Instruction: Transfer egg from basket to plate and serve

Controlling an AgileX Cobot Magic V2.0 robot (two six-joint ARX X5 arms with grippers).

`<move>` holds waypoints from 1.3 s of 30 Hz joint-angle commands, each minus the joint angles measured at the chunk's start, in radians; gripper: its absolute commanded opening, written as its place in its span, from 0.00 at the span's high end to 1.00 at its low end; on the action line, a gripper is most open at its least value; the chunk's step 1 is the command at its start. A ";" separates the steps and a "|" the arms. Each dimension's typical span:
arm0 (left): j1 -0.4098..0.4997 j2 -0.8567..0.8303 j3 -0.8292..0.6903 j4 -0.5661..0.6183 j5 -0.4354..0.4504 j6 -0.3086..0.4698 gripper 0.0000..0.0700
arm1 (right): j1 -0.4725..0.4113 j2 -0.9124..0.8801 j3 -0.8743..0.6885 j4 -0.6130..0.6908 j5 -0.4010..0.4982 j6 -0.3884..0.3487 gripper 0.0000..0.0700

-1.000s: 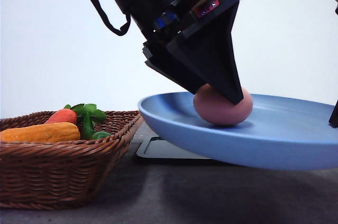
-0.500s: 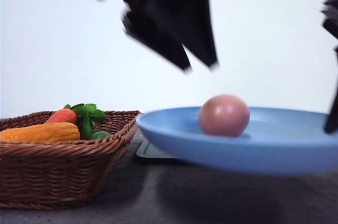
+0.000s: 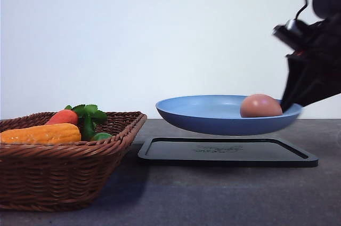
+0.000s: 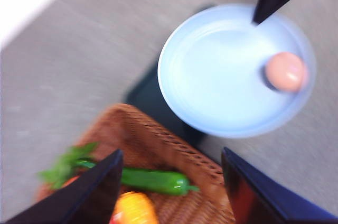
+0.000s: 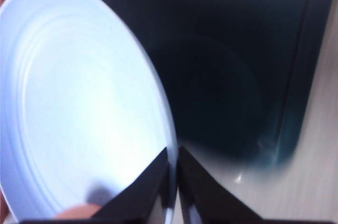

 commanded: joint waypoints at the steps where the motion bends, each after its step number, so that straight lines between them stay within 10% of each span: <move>1: -0.008 -0.022 0.016 -0.006 -0.015 -0.030 0.46 | -0.006 0.074 0.054 0.012 -0.012 -0.006 1.00; 12: -0.008 -0.156 0.016 -0.096 -0.071 -0.073 0.46 | -0.014 0.302 0.208 0.015 -0.011 -0.008 0.99; 18: -0.008 -0.157 0.016 -0.105 -0.071 -0.077 0.46 | -0.014 0.302 0.208 0.023 -0.001 -0.008 0.73; 39: -0.008 -0.125 0.016 -0.096 -0.071 -0.077 0.48 | -0.164 0.209 0.214 -0.060 -0.002 -0.018 0.73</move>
